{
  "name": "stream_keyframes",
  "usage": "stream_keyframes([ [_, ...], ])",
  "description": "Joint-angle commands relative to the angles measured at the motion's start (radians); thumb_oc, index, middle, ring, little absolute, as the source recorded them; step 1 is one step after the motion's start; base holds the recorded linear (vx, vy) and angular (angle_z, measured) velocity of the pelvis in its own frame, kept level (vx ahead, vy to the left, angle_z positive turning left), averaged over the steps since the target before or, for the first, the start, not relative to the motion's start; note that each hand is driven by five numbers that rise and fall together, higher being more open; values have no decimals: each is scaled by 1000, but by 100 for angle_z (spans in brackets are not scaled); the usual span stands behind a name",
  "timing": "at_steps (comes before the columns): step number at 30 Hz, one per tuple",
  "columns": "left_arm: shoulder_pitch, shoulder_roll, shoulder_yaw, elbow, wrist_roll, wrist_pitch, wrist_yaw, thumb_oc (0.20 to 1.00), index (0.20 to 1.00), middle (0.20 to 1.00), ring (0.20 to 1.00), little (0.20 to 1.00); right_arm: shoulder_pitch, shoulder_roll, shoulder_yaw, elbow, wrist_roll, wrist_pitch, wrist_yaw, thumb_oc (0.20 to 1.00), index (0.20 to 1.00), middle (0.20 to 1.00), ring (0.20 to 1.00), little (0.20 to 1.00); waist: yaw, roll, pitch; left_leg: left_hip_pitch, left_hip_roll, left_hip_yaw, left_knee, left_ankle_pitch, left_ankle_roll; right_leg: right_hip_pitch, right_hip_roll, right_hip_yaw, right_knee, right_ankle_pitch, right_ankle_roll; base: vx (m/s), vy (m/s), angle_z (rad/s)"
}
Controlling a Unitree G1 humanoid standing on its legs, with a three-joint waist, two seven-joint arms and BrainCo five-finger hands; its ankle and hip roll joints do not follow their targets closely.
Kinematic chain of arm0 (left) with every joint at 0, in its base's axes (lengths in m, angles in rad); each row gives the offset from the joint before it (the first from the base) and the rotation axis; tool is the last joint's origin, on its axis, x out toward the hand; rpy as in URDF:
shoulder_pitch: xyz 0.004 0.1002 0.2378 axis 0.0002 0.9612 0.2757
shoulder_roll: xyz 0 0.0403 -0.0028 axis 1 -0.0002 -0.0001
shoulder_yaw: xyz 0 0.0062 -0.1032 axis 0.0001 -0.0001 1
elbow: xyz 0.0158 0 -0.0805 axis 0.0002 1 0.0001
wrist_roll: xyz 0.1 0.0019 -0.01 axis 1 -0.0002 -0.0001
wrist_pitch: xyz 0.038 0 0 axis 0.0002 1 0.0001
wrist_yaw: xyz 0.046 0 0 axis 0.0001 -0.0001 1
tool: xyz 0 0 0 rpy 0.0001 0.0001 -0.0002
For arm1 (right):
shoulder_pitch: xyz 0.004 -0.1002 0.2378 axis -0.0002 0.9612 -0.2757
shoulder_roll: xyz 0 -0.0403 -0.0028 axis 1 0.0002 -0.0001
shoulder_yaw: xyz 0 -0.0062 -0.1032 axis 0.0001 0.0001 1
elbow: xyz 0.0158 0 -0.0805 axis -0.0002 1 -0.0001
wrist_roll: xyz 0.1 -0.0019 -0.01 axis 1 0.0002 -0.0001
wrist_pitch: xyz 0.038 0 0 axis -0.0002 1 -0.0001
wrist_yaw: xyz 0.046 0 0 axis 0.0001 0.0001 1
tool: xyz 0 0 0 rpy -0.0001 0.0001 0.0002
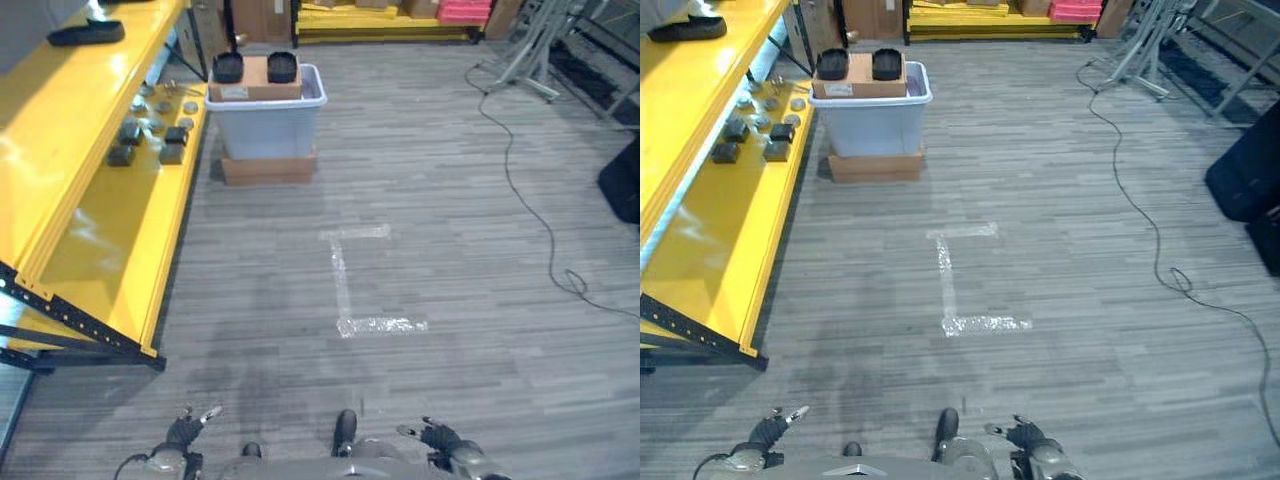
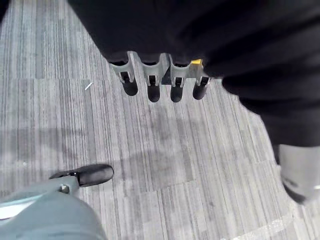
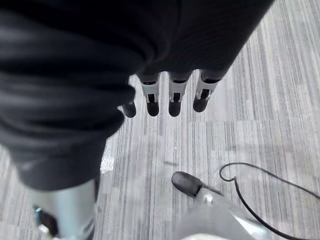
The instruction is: Move parts from the plastic box to the shelf.
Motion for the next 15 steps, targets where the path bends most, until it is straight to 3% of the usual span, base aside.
stream_keyframes([
  [1,-55,17,2,-11,-71,-21,9,1000,1000,1000,1000,1000,-29,10,-17,-14,33,-30,-10,1000,1000,1000,1000,1000,4,-46,26,23,-116,-6,179,-68,8,-23,-47,39,115,-114,65,226,-180,15],
  [4,-55,9,1,-20,-88,-20,8,1000,1000,1000,1000,1000,-28,-2,-6,-8,17,-27,-8,1000,1000,1000,1000,1000,12,-56,32,-38,-116,8,305,-5,-25,28,-41,32,87,-132,42,189,-129,15],
  [5,-56,9,1,-20,-88,-20,8,1000,1000,1000,1000,1000,-28,-2,-6,-8,16,-27,-8,1000,1000,1000,1000,1000,11,-56,31,-40,-116,7,309,-7,-26,28,-40,32,86,-131,42,143,-78,10],
  [7,-56,7,-3,-25,-89,-18,5,1000,1000,1000,1000,1000,-34,-9,-3,-7,9,-24,-10,1000,1000,1000,1000,1000,27,-77,41,-118,-117,36,329,-29,-10,70,-52,31,57,-143,44,261,-64,8],
  [8,-50,10,-6,-36,-83,-17,2,1000,1000,1000,1000,1000,-36,-14,-1,-8,6,-24,-10,1000,1000,1000,1000,1000,45,-95,42,-165,-120,53,263,-84,16,100,-62,29,36,-154,53,265,-35,3],
  [9,-50,10,-6,-37,-83,-17,2,1000,1000,1000,1000,1000,-36,-14,-1,-8,6,-24,-10,1000,1000,1000,1000,1000,47,-95,43,-163,-120,54,263,-86,16,103,-62,31,35,-154,54,327,2,25],
  [10,-42,17,-12,-43,-69,-16,0,1000,1000,1000,1000,1000,-40,-15,6,-11,-2,-24,-11,1000,1000,1000,1000,1000,69,-103,43,-214,-121,36,197,-71,19,130,-59,35,20,-165,61,351,53,25],
  [11,-33,25,-9,-29,-66,-16,3,1000,1000,1000,1000,1000,-45,-9,14,-13,-6,-29,-13,1000,1000,1000,1000,1000,103,-99,46,-279,-108,-21,123,14,6,165,-44,52,9,-181,66,349,48,16],
  [15,-26,32,-10,5,-56,-9,3,1000,1000,1000,1000,1000,-61,1,23,-8,-8,-30,-13,1000,1000,1000,1000,1000,137,-91,51,-322,-104,-89,78,73,-6,200,-39,83,12,-200,73,242,119,-23],
])
